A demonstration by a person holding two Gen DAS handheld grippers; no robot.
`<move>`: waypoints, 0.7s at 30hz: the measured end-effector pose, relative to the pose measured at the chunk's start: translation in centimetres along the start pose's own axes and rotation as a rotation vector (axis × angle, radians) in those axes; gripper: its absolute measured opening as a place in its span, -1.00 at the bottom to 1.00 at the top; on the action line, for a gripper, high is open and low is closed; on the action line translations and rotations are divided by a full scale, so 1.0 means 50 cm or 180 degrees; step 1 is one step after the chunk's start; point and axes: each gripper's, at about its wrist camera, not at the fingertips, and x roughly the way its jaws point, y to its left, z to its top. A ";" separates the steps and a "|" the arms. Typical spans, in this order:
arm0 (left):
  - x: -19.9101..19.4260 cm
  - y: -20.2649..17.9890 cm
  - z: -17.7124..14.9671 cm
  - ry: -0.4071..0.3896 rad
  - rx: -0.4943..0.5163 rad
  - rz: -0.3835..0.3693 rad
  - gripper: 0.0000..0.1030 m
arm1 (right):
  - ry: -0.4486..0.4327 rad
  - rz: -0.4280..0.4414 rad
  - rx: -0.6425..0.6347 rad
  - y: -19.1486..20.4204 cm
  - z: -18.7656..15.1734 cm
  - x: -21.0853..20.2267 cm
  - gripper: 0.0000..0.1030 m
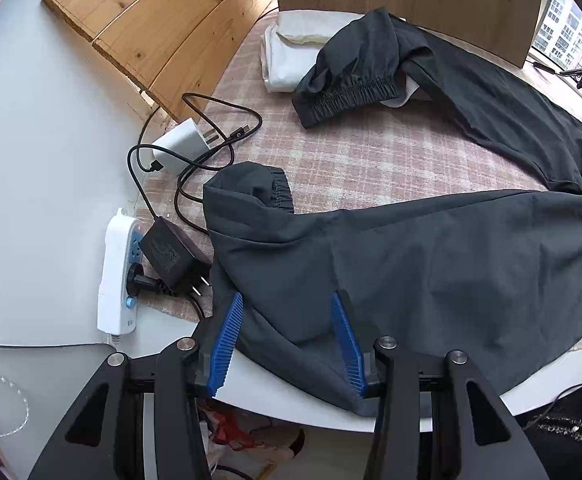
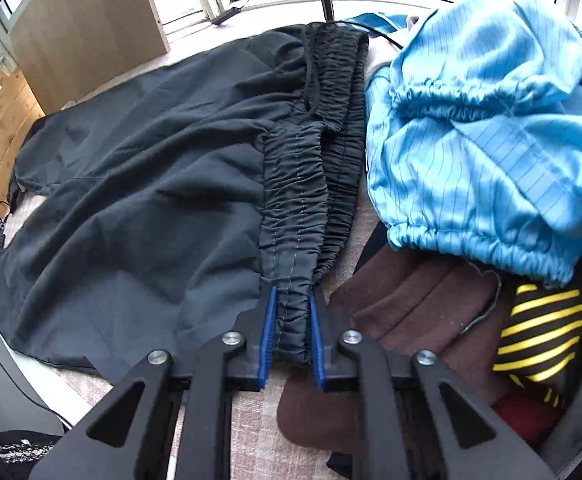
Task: Fold clothes
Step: 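Pull the leg cuff with the left gripper to straighten the trouser leg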
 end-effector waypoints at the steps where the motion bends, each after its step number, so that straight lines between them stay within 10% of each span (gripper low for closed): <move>1: -0.001 0.000 -0.001 -0.0004 0.0000 -0.0004 -0.14 | -0.0082 -0.0046 -0.0018 0.001 0.001 -0.028 -0.79; 7: 0.006 0.004 -0.005 0.0008 0.0034 -0.0025 -0.14 | -0.0424 -0.0955 0.0159 -0.068 -0.001 -0.179 -0.79; 21: 0.137 0.012 0.014 0.0335 0.0212 -0.0122 -0.14 | -0.0123 -0.0950 -0.0102 -0.005 0.043 -0.169 -0.55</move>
